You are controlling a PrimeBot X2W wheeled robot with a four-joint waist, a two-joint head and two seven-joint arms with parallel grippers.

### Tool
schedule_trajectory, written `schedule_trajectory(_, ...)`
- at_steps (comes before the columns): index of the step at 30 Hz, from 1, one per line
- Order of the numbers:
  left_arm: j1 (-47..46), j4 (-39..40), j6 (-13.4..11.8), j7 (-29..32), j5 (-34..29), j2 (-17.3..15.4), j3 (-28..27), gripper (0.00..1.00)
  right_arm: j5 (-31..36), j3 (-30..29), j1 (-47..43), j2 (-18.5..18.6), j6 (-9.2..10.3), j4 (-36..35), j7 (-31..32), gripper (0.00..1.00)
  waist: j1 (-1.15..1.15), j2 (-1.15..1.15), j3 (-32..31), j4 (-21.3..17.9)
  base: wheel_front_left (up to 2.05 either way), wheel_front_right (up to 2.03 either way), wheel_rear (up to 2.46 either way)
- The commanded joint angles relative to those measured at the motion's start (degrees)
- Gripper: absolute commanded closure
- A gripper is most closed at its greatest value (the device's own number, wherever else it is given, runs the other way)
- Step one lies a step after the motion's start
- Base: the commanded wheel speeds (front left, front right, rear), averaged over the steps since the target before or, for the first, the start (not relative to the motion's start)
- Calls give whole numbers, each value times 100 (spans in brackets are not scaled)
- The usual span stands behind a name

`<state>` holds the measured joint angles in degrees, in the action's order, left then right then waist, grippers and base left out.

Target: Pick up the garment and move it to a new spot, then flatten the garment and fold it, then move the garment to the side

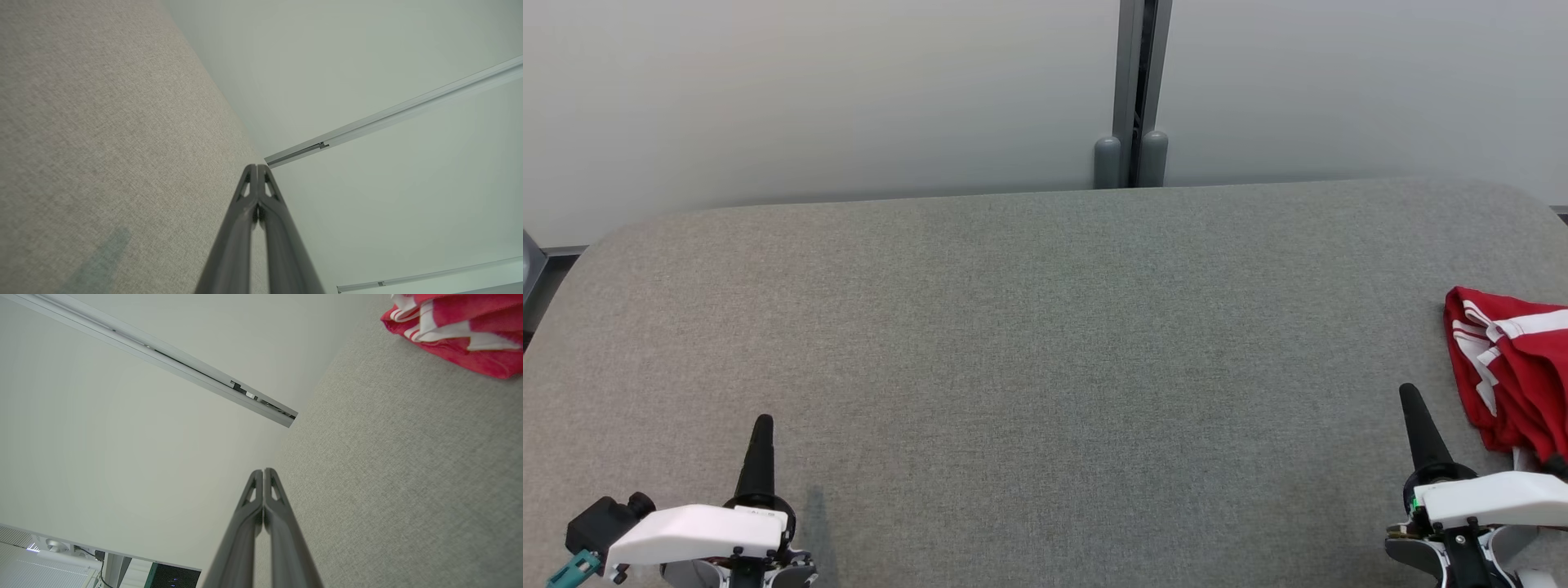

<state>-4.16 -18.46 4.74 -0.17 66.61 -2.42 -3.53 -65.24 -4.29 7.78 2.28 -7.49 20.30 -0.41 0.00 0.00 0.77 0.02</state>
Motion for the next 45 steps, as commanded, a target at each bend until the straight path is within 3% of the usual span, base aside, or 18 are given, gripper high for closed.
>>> schedule_trajectory(1,-159,84,43,32,147,-40,-44,100,-176,-27,21,55,-1,-106,55,100,0,0,-2,0,0,0,0)
schedule_trajectory(45,-234,398,251,577,2180,-58,-273,100,-2306,-200,-148,79,0,-567,608,100,0,0,-47,-1,0,0,0)
